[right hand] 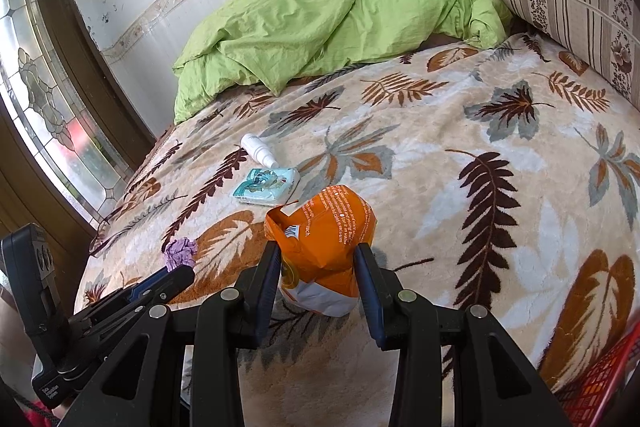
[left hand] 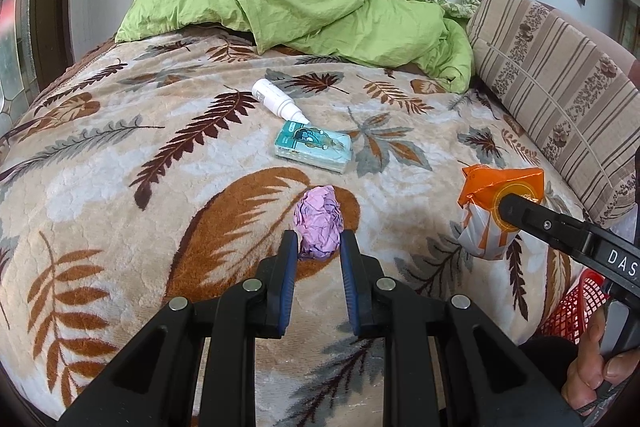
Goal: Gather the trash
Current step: 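Lift the pink wrapper and orange chip bag above the bed, then carry the pink wrapper and orange chip bag over the red basket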
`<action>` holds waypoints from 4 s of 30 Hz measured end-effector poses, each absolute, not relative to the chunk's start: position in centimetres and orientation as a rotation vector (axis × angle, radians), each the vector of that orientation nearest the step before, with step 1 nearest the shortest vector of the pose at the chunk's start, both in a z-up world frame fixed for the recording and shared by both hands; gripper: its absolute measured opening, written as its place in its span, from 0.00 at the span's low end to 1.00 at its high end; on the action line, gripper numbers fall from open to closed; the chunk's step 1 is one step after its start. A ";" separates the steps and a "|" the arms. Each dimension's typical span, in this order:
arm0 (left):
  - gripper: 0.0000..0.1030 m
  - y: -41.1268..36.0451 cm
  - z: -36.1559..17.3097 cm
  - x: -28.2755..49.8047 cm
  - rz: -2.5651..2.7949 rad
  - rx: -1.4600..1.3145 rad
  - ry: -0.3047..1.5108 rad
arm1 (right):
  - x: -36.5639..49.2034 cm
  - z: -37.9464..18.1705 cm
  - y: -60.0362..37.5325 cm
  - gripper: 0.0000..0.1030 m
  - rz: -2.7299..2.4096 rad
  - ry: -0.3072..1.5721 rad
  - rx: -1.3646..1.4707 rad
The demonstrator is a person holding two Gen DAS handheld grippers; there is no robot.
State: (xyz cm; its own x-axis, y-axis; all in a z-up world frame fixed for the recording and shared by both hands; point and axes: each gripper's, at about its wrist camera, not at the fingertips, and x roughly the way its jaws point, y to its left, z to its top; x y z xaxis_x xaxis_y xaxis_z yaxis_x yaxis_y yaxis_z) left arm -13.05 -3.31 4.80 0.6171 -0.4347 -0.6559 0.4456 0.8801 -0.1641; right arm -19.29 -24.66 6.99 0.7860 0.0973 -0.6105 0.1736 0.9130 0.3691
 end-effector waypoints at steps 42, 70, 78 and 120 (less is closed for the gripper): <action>0.20 -3.9 8.3 -16.1 -0.511 0.066 0.686 | -22.2 9.8 -24.9 0.39 -0.014 0.589 0.472; 0.20 -4.4 9.4 -16.8 -0.521 0.068 0.676 | -23.7 12.2 -24.4 0.39 0.009 0.541 0.468; 0.20 -4.3 9.6 -16.8 -0.528 0.059 0.677 | -23.9 12.2 -24.6 0.39 -0.003 0.541 0.479; 0.20 -10.3 13.2 -20.7 -0.774 0.049 0.677 | -30.3 11.2 -30.1 0.39 -0.079 0.536 0.645</action>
